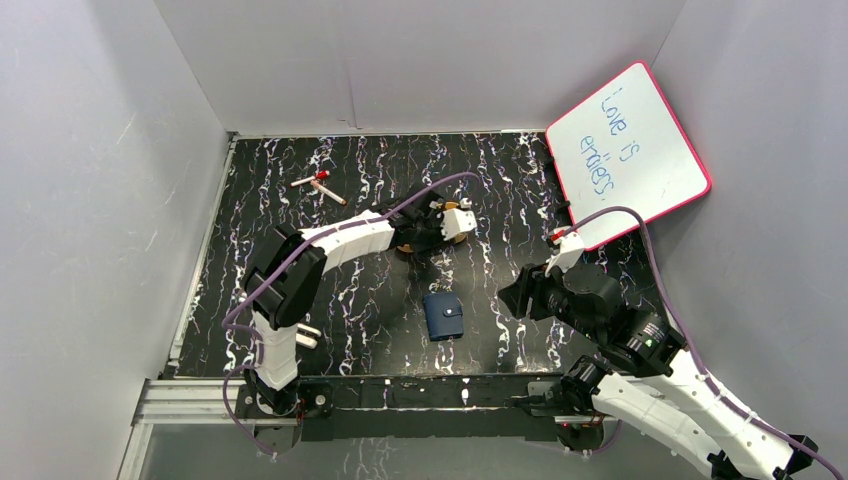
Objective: Put the credit cards into the card holder
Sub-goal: Place the storage box at the center of the board.
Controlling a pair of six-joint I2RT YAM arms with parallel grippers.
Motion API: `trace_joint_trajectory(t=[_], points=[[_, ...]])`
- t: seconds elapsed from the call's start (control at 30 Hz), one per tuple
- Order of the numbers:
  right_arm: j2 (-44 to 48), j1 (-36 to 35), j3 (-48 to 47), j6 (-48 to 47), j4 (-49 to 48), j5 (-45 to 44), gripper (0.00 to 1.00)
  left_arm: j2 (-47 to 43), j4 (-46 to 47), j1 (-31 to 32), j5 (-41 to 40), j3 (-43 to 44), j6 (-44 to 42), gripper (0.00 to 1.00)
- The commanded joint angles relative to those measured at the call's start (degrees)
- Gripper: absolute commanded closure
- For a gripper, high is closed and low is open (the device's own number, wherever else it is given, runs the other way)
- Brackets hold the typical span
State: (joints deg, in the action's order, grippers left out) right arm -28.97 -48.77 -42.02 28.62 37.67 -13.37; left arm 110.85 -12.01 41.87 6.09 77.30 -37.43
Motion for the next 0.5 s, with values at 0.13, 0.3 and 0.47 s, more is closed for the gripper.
trace_joint_trajectory(t=[0.13, 0.3, 0.47], points=[[-1.0, -0.1, -3.7, 1.1, -0.8, -0.3, 0.38, -15.7, 14.4, -1.8, 0.7, -4.3, 8.4, 0.1], [-4.9, -0.2, -3.1, -3.6, -5.4, 1.9, 0.36, -27.2, 16.9, -2.3, -13.3, -5.1, 24.9, 0.09], [-13.2, -0.1, -1.6, -0.7, -8.8, 3.4, 0.38, -39.1, 3.5, -2.4, -20.9, -10.2, 50.9, 0.09]])
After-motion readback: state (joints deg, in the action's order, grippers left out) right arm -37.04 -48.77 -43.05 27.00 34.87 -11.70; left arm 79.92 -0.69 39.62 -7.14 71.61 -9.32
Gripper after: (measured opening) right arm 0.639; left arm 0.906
